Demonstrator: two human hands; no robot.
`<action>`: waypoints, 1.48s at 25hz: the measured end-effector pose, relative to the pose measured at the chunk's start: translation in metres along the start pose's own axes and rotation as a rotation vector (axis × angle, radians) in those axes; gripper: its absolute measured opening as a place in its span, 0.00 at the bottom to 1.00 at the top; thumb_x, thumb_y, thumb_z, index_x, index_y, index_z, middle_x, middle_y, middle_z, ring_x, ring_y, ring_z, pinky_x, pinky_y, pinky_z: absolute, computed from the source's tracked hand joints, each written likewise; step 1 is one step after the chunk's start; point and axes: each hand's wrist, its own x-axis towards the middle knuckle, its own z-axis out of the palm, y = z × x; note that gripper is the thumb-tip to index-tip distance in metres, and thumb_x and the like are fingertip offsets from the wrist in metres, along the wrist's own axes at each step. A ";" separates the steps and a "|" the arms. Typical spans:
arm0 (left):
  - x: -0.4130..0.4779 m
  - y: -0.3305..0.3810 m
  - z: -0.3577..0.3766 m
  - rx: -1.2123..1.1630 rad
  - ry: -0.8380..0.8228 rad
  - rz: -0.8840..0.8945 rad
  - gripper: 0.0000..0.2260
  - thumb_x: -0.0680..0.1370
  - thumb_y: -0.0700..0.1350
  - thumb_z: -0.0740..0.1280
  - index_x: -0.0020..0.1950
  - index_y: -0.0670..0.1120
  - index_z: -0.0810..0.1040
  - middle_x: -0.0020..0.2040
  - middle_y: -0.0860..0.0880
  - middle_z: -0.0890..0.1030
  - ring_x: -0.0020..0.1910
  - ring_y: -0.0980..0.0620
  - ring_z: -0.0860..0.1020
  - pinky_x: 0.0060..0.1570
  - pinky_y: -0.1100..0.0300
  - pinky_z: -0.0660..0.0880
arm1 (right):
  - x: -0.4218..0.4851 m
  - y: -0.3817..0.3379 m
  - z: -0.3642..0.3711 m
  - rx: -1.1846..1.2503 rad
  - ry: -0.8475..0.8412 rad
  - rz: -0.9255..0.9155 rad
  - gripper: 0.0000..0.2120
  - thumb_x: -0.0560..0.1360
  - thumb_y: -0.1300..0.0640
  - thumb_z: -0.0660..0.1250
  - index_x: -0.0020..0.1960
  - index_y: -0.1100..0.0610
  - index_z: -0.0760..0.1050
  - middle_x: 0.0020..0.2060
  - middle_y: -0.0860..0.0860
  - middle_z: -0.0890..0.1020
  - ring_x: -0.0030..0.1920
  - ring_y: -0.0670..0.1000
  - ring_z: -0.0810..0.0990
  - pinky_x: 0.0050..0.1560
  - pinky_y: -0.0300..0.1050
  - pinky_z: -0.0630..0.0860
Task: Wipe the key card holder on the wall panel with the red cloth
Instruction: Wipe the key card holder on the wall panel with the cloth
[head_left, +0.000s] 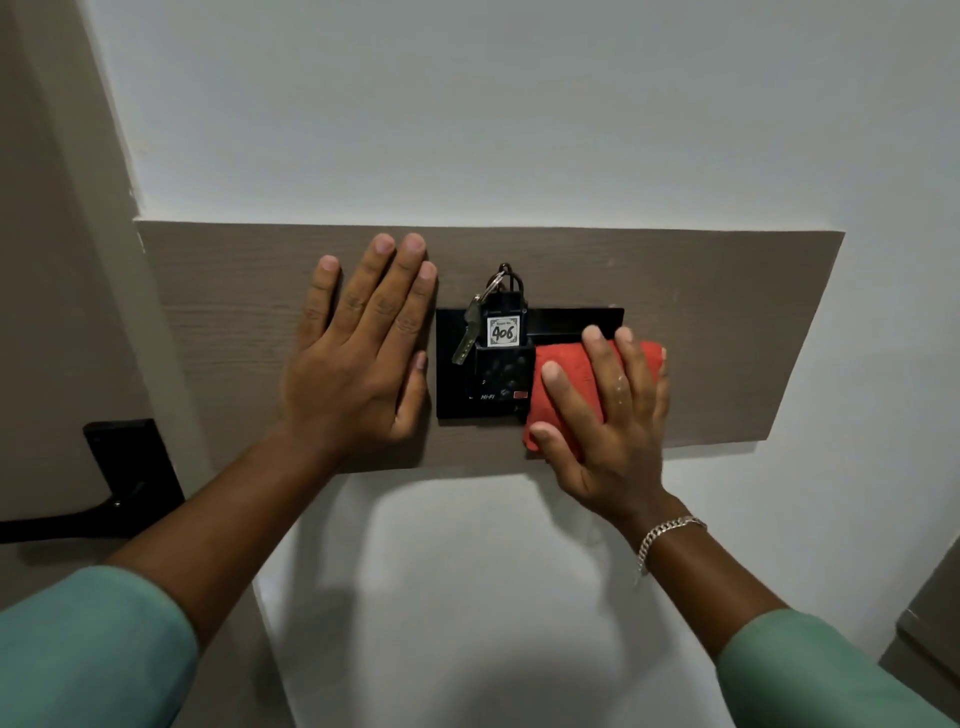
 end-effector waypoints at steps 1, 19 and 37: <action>0.000 -0.001 0.000 0.002 0.000 -0.001 0.29 0.78 0.48 0.58 0.78 0.39 0.59 0.78 0.41 0.57 0.78 0.41 0.57 0.76 0.40 0.51 | -0.004 0.010 -0.002 -0.006 -0.020 -0.046 0.24 0.80 0.42 0.57 0.74 0.46 0.60 0.73 0.59 0.64 0.75 0.63 0.61 0.67 0.75 0.63; 0.000 0.000 0.000 0.019 0.007 0.004 0.29 0.78 0.49 0.56 0.77 0.39 0.60 0.78 0.41 0.58 0.78 0.41 0.58 0.75 0.40 0.52 | -0.014 -0.007 -0.010 0.258 0.136 0.588 0.22 0.82 0.53 0.59 0.75 0.51 0.63 0.76 0.58 0.63 0.78 0.58 0.57 0.75 0.67 0.60; -0.001 -0.001 -0.001 -0.009 -0.003 -0.003 0.28 0.79 0.49 0.56 0.77 0.39 0.60 0.78 0.40 0.59 0.78 0.42 0.57 0.76 0.41 0.52 | 0.029 -0.070 0.008 0.129 0.079 0.308 0.25 0.80 0.41 0.56 0.75 0.47 0.60 0.75 0.59 0.64 0.77 0.62 0.59 0.76 0.70 0.54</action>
